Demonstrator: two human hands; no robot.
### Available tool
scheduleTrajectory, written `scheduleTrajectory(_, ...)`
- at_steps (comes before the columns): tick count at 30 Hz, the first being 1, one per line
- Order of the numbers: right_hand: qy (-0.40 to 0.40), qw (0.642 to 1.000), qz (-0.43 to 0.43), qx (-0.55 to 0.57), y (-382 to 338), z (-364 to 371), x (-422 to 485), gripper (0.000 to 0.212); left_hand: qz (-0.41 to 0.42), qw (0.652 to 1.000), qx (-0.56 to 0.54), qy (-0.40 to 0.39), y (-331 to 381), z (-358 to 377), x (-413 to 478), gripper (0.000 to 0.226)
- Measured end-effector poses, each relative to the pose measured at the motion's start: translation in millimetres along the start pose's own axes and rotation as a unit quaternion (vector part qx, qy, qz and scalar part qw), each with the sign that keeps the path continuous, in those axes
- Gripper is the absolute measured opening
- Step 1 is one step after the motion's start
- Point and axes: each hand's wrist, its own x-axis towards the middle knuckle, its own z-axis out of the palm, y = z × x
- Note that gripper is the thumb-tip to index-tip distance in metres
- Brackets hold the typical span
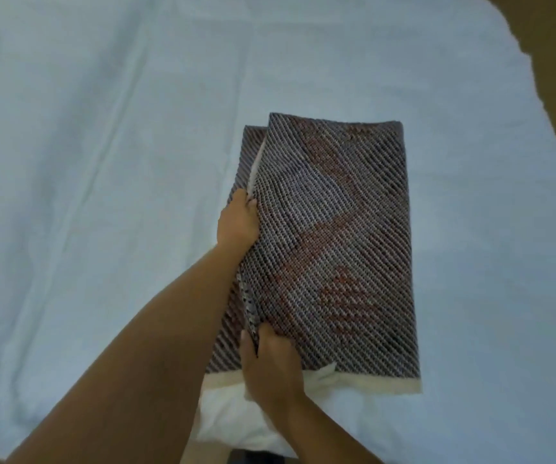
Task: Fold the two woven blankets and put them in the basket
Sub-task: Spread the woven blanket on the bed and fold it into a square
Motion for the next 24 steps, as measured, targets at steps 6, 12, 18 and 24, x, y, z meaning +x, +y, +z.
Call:
scheduleTrajectory(6, -0.031, 0.998, 0.023, -0.043, -37.7, 68.4, 15.7, 0.029, -0.094, 0.995, -0.021, -0.019, -75.8, -35.7, 9.3, 0.028)
scheduleTrajectory(12, -0.041, 0.993, 0.046, -0.098, -34.4, 94.4, 21.7, 0.028, -0.142, 0.976, -0.120, -0.116, -109.5, -26.9, -22.4, 0.056)
scheduleTrajectory(18, -0.079, 0.994, 0.077, 0.011, -39.9, 103.5, 13.0, 0.042, -0.140, 0.957, -0.168, -0.188, -123.8, -23.5, -59.1, 0.069)
scheduleTrajectory(24, -0.138, 0.985, 0.049, 0.092, -49.4, 113.7, -6.8, 0.056, -0.114, 0.962, -0.126, -0.212, -133.0, -21.0, -71.6, 0.073)
